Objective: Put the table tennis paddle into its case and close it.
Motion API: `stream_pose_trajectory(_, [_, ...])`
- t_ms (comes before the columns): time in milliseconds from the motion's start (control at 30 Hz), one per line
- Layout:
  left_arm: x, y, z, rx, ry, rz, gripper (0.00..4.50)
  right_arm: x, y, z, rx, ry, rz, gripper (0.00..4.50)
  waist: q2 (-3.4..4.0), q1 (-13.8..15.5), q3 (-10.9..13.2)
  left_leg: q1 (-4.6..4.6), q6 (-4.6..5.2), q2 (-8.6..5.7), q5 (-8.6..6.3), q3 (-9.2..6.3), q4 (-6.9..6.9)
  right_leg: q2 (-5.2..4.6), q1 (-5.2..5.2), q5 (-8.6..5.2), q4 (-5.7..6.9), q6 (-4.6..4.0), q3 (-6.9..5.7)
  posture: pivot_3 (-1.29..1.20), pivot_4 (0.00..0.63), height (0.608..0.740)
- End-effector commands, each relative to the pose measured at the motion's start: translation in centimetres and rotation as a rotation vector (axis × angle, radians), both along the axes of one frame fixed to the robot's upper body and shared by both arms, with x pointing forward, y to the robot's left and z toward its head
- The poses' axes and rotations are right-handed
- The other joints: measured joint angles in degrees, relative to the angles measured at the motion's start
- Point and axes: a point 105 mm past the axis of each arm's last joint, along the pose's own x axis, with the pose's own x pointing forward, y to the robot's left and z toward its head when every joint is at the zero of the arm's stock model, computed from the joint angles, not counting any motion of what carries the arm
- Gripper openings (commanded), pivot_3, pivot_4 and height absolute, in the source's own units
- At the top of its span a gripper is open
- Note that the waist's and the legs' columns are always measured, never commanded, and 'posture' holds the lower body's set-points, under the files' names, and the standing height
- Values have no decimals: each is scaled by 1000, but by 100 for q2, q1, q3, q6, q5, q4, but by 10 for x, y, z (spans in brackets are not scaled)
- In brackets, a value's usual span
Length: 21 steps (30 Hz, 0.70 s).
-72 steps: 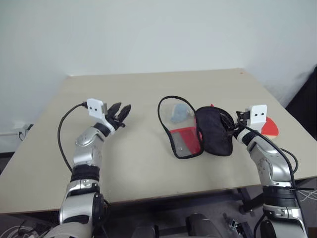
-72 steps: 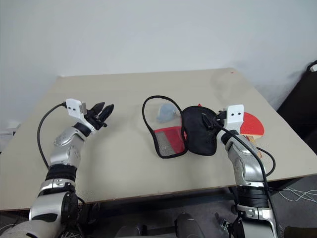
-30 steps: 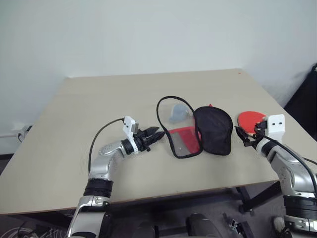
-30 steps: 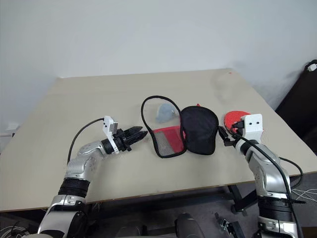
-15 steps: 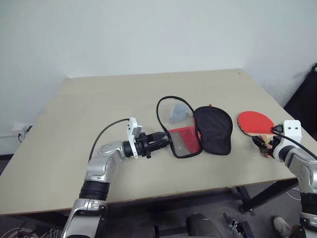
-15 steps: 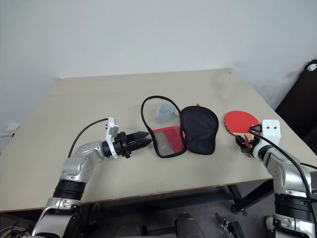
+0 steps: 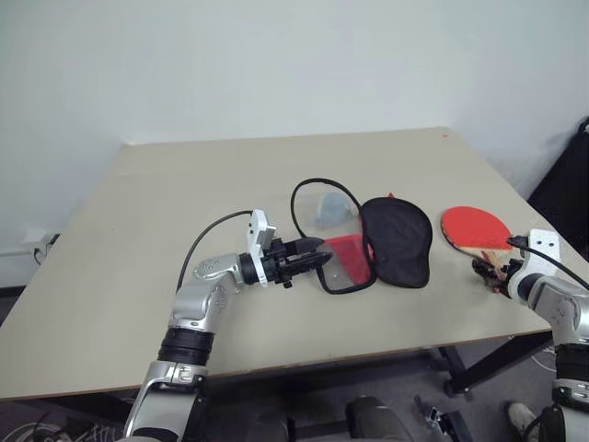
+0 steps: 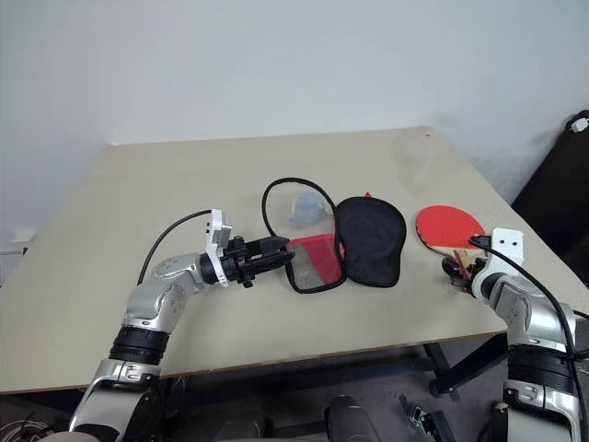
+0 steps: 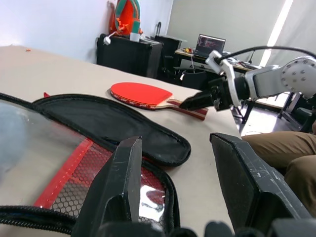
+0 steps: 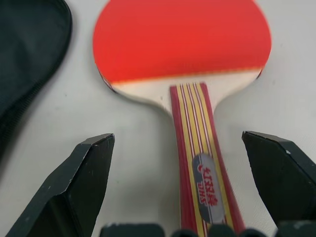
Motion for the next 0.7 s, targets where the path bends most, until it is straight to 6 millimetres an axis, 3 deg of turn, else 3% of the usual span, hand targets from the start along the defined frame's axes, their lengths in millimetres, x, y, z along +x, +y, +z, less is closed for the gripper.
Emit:
stream_pose_trajectory(33, [3, -6, 19, -16, -78, -12, 2286, 11, -3, 12, -26, -47, 11, 4481, 0, -1, 0, 0, 0, 0, 0, 1, 0, 0, 0, 0, 0, 0, 1, 0, 0, 740])
stream_pose_trajectory(400, [2, -11, 18, -29, -83, -3, 2286, 23, -9, 2, 5, -46, -25, 4481, -1, -4, 0, 3, 0, 0, 0, 4, 4, 0, 7, 0, -1, 0, 6, 0, 0, 740])
stream_pose_trajectory(700, [4, -7, 18, -27, -89, 21, 2286, 28, -7, 2, 16, -54, -12, 2074, -1, -84, -1, 6, 0, 0, 0, 5, 4, 1, 8, 0, 1, 0, 8, 0, 0, 740])
